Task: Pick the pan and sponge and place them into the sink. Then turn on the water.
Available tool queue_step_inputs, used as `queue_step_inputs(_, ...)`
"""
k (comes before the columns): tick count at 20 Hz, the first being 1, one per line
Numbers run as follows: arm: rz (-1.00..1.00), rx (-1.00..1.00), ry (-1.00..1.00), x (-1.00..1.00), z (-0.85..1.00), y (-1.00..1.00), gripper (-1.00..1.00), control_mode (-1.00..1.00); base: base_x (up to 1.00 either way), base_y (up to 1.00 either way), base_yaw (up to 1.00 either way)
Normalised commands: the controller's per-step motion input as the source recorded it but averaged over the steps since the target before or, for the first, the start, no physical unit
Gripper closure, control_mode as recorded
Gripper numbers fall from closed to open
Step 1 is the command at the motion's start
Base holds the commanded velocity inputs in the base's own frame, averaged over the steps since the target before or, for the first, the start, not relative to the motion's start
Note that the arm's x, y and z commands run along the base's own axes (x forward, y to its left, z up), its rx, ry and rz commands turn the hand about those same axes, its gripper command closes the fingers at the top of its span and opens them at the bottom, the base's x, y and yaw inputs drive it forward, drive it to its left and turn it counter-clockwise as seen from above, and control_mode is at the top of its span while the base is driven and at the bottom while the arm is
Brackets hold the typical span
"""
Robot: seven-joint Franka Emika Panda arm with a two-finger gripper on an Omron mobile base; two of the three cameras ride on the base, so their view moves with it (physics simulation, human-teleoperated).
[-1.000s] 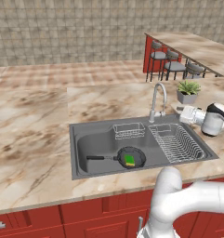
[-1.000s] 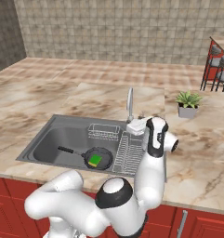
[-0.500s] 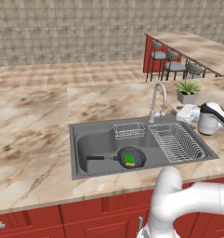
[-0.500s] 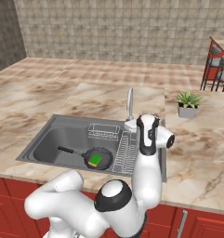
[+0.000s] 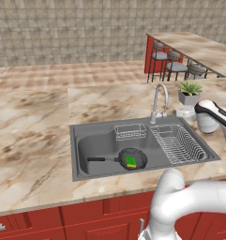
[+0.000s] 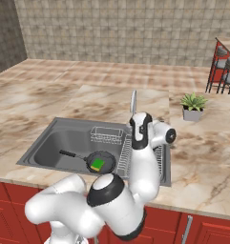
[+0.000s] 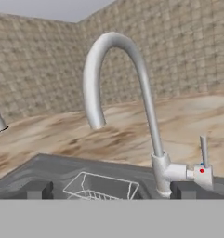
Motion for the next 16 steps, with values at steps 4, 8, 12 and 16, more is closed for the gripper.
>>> queue_step_inputs(4, -0.13, 0.03, 0.21, 0.00, -0.09, 0.11, -1.00, -1.00, 0.00, 0.00, 0.00)
queue_step_inputs(8, -0.10, 0.09, 0.17, 0.06, -0.15, 0.08, -1.00, -1.00, 0.00, 0.00, 0.00)
queue_step_inputs(12, -0.07, 0.15, 0.12, 0.15, -0.23, -0.02, -1.00, -1.00, 0.00, 0.00, 0.00)
queue_step_inputs(16, -0.05, 0.17, 0.07, 0.19, -0.22, -0.05, -1.00, -1.00, 0.00, 0.00, 0.00)
